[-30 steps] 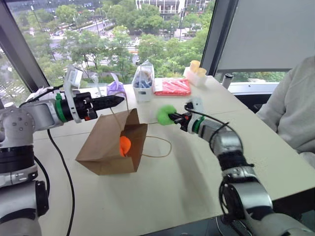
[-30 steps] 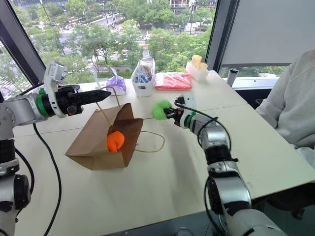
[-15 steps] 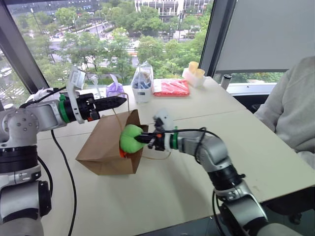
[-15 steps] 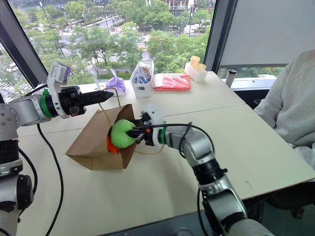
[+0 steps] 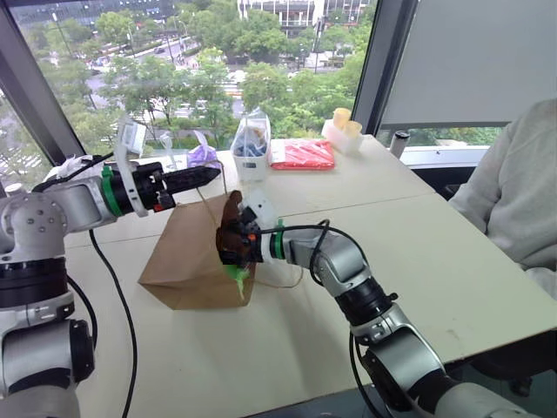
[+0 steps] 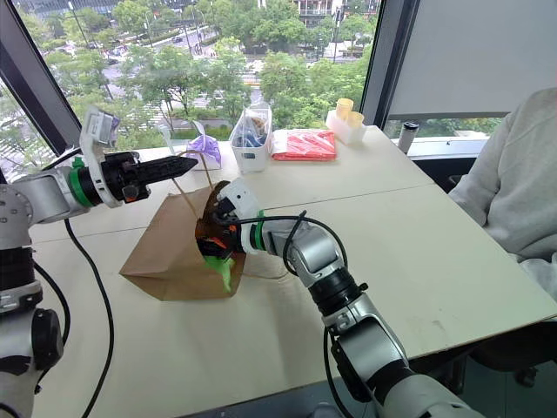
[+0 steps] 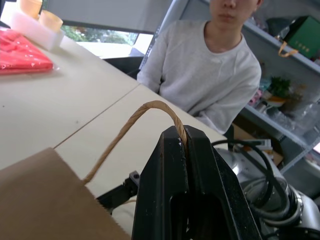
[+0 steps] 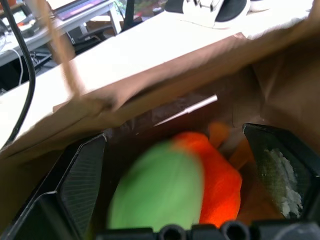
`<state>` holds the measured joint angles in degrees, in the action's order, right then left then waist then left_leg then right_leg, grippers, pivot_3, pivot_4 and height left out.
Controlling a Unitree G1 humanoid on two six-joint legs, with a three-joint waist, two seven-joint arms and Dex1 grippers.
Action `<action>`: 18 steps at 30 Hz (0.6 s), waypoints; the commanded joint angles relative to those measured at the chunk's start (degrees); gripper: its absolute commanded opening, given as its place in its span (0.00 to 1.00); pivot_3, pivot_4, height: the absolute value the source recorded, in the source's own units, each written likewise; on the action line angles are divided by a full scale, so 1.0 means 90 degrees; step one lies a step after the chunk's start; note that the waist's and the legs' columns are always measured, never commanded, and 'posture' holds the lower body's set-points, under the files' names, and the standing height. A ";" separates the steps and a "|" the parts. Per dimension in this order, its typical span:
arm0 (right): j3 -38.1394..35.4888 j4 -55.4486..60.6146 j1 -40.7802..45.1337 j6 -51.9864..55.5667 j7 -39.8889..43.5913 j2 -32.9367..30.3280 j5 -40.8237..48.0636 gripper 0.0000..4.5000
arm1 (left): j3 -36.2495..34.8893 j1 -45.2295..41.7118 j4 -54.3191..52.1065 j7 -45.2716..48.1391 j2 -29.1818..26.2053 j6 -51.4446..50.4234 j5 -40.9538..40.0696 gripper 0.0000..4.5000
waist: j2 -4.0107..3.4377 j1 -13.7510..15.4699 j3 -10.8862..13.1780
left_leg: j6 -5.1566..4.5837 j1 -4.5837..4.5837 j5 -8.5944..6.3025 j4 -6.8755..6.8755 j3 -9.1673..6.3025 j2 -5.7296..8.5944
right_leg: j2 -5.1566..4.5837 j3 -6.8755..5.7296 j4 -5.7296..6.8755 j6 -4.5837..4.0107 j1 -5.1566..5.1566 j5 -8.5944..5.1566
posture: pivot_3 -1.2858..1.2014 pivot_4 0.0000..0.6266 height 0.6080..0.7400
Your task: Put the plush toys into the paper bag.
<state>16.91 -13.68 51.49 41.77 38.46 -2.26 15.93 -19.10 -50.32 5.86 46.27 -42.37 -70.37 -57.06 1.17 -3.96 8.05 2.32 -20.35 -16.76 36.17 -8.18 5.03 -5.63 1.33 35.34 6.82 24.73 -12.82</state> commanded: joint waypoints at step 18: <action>-0.0838 0.1424 -0.0748 0.0067 -0.0119 -0.0410 0.0363 0.99 | -0.0284 -0.0177 0.0158 -0.0066 0.0015 0.0262 -0.0098 0.00 | 0.0000 0.0004 0.0000 | 0.0000 0.0000 0.0000 -0.0002 0.0001 0.0000 | 0.0000 0.0000 -0.0002 0.0001 0.0000 0.0000 | 0.52 0.24 1.00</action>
<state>10.39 -3.29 44.94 42.26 37.48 -5.99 17.82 -20.08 -50.35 7.87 45.40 -41.91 -69.23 -57.06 1.17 -3.92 8.04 2.32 -20.35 -16.76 36.15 -8.18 5.03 -5.63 1.33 35.32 6.82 24.73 -12.81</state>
